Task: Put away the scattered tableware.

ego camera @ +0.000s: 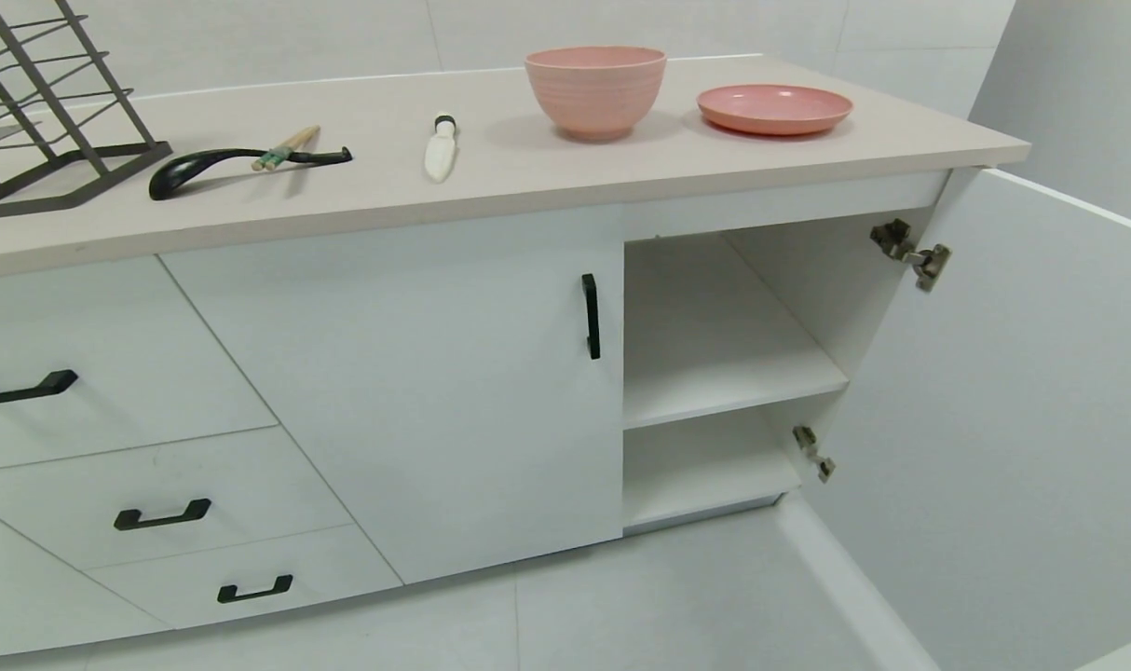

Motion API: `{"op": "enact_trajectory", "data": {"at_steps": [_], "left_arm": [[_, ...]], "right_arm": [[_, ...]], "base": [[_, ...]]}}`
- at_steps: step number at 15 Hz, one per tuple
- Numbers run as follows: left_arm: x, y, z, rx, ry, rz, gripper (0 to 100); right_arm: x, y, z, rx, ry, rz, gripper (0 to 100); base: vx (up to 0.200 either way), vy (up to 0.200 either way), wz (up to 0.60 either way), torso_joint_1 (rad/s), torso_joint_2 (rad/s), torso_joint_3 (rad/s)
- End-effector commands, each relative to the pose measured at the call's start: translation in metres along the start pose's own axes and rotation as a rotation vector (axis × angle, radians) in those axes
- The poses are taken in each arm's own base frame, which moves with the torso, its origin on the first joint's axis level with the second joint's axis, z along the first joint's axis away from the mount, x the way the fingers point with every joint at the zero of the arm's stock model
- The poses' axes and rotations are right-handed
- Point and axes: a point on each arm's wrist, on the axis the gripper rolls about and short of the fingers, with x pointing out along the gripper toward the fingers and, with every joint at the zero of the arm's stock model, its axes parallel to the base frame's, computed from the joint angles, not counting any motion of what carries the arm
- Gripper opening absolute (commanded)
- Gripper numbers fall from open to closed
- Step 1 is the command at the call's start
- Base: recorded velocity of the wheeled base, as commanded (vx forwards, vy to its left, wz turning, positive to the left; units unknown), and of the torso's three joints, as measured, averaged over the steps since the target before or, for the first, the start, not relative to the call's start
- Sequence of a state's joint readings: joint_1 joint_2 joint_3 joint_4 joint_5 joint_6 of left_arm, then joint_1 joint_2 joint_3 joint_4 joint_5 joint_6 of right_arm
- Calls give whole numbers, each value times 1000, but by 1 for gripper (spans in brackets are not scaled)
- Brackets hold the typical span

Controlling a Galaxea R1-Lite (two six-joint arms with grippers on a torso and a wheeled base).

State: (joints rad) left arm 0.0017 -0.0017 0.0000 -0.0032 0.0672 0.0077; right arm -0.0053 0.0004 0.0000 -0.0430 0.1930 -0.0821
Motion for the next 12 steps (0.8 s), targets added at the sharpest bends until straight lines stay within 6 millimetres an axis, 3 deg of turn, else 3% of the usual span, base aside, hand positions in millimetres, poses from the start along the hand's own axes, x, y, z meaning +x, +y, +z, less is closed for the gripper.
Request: {"op": "enact_trajectory", "data": {"at_steps": [1,5,12], "left_arm": [[0,0,0,-8,0,2,100],[0,0,0,6,2,2,100],[0,0,0,6,2,2,100]], "right_arm": [[0,0,0,0,1,1,100],[0,0,0,0,1,1,100],[0,0,0,-4,1,1,100]], "base": [[200,0,0,7,7,2],[200,0,0,1,1,1],[0,0,0,0,0,0]]}}
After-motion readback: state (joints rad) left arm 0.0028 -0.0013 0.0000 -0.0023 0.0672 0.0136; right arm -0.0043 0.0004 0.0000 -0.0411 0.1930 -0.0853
